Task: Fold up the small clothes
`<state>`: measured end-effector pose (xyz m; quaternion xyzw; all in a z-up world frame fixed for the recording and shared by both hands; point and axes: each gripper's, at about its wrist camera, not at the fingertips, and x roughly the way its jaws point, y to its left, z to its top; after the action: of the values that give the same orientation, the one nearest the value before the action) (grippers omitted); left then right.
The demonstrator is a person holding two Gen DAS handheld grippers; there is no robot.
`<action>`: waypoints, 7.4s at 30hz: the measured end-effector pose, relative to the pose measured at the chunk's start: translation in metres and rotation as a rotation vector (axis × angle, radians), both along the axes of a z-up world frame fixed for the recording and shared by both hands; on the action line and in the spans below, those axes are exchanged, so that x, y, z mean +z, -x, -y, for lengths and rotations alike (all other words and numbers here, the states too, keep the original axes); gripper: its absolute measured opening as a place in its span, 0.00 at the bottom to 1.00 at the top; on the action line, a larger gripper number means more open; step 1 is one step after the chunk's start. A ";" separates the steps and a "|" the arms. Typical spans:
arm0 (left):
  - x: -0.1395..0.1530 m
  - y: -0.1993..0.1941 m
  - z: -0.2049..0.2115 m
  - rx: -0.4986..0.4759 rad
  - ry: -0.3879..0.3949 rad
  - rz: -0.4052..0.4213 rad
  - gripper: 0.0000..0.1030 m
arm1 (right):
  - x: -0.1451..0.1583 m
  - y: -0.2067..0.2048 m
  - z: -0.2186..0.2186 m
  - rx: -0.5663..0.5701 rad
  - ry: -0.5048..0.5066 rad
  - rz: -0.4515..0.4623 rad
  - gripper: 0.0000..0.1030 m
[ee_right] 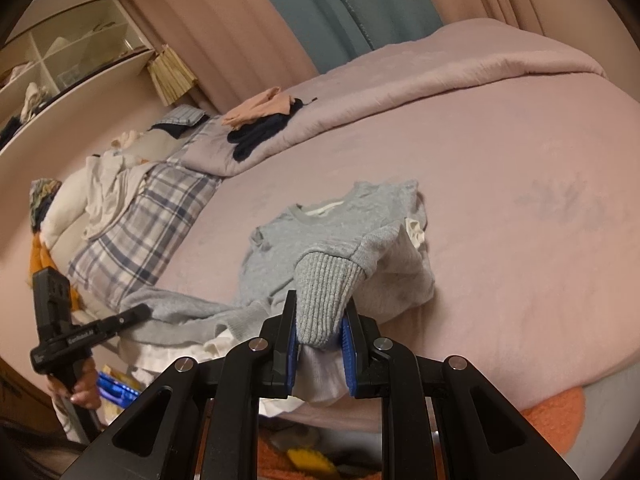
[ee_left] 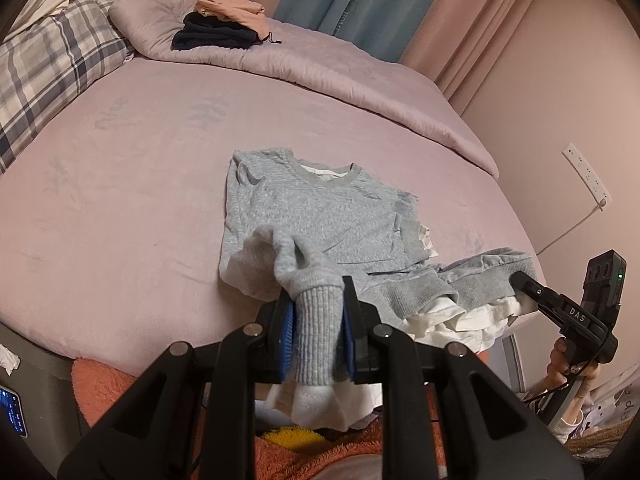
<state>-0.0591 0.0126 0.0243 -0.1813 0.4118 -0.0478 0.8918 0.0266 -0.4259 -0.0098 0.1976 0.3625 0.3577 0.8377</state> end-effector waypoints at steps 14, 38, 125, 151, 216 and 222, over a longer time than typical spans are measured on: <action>-0.004 -0.009 -0.005 0.030 -0.018 -0.016 0.19 | 0.000 -0.013 -0.014 -0.010 0.013 -0.014 0.19; -0.009 -0.024 -0.010 0.043 -0.027 -0.027 0.20 | 0.005 -0.019 -0.024 -0.031 0.024 -0.017 0.19; -0.070 -0.107 -0.032 0.169 -0.093 -0.166 0.21 | -0.018 -0.080 -0.075 -0.123 0.197 -0.095 0.19; -0.114 -0.144 -0.045 0.200 -0.107 -0.277 0.21 | -0.055 -0.117 -0.086 -0.143 0.285 -0.198 0.19; -0.044 -0.171 -0.033 0.105 0.076 -0.045 0.15 | -0.007 -0.105 -0.037 -0.247 0.002 -0.068 0.06; -0.056 -0.211 -0.034 0.099 0.059 -0.082 0.15 | -0.006 -0.131 -0.048 -0.288 0.042 -0.064 0.05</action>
<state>0.1518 0.0471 -0.0312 -0.2293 0.4370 -0.0083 0.8697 0.1578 -0.3779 -0.0155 0.2411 0.3642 0.2195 0.8724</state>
